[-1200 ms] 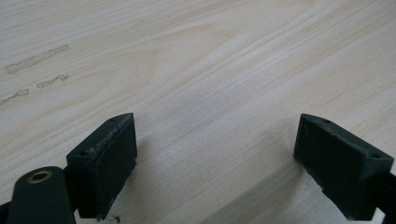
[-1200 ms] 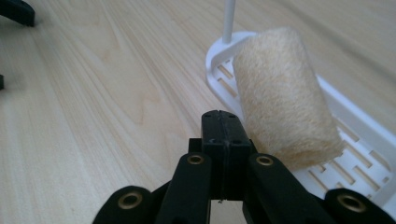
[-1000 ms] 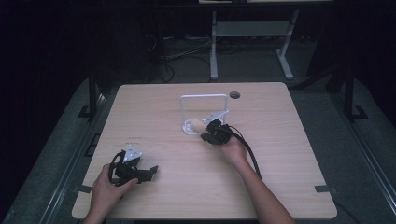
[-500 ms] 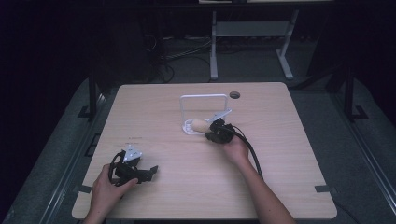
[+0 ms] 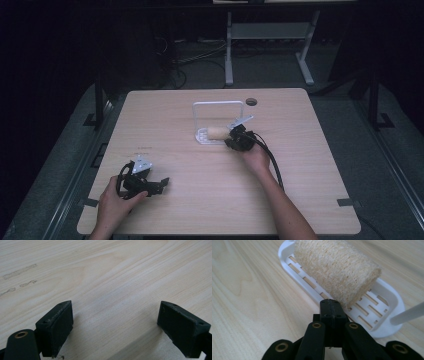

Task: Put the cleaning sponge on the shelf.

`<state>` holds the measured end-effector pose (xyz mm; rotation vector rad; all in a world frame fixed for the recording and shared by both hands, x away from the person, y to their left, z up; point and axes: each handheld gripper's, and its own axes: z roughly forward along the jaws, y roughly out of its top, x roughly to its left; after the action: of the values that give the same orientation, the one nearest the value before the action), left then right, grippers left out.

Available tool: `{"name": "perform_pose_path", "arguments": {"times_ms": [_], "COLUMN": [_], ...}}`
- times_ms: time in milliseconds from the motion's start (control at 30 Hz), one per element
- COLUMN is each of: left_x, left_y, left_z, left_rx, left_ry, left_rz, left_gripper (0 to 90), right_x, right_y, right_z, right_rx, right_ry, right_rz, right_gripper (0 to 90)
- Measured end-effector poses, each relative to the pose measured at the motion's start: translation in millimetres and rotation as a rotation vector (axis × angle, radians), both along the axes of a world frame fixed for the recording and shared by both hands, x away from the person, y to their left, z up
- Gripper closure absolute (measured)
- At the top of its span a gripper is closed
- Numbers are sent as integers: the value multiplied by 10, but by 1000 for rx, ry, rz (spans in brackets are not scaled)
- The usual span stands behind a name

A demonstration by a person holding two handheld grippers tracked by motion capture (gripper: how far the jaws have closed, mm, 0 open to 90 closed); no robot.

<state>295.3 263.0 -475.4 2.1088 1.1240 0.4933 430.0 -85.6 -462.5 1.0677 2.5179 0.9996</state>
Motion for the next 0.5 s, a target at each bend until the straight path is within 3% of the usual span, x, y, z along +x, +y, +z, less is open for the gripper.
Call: {"name": "perform_pose_path", "arguments": {"times_ms": [233, 500], "left_x": [0, 0], "left_y": [0, 0], "left_z": [0, -1], "left_rx": [0, 0], "left_ry": [0, -1], "left_rz": [0, 0], "left_gripper": [127, 126], "right_x": [32, 11], "right_y": [-50, -38], "right_z": [-16, -16], "right_rx": [2, 9], "right_ry": [-7, -3], "right_rz": [-24, -13], "right_gripper": [898, 898]}}
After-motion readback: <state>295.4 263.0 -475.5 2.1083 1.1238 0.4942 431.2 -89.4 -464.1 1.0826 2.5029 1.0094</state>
